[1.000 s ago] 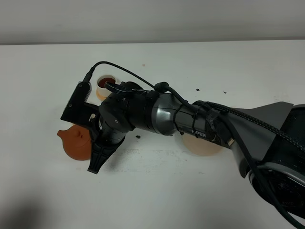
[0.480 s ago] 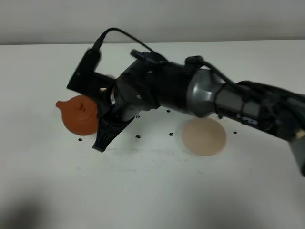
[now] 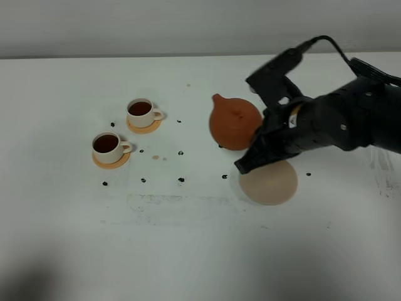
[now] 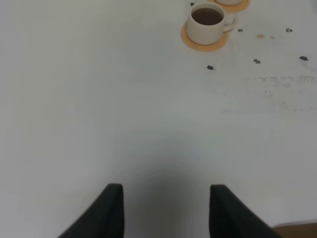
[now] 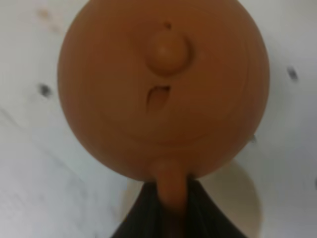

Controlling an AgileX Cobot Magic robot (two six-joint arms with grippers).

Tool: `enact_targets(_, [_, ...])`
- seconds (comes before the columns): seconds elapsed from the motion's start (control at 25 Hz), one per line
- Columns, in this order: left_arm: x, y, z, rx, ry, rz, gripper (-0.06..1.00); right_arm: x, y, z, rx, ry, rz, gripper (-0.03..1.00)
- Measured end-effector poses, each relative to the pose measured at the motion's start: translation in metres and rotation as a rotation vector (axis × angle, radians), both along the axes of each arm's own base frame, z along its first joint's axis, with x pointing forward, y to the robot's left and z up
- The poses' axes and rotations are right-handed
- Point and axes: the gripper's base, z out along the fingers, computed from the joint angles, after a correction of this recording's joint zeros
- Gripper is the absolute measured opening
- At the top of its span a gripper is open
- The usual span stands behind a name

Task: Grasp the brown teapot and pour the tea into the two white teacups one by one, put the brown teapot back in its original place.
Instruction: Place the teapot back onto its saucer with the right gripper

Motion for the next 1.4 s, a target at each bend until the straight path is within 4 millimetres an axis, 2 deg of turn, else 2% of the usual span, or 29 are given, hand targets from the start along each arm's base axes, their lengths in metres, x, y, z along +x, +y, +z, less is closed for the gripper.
enact_targets(0.16, [0.0, 0.0, 0.0, 0.0, 0.0, 0.0, 0.43, -0.008, -0.029, -0.023, -0.003, 0.071, -0.101, 0.11])
enact_targets(0.28, [0.0, 0.0, 0.0, 0.0, 0.0, 0.0, 0.43, -0.015, -0.038, -0.037, -0.006, 0.102, -0.14, 0.11])
enact_targets(0.76, [0.0, 0.0, 0.0, 0.0, 0.0, 0.0, 0.43, -0.017, -0.038, -0.064, -0.009, 0.171, -0.196, 0.11])
enact_targets(1.2, [0.0, 0.0, 0.0, 0.0, 0.0, 0.0, 0.43, -0.021, -0.04, -0.069, -0.001, 0.202, -0.22, 0.11])
enact_targets(1.32, [0.0, 0.0, 0.0, 0.0, 0.0, 0.0, 0.43, -0.021, -0.039, -0.069, 0.01, 0.211, -0.233, 0.15])
enact_targets(1.4, [0.0, 0.0, 0.0, 0.0, 0.0, 0.0, 0.43, -0.021, -0.039, -0.069, 0.012, 0.215, -0.236, 0.22])
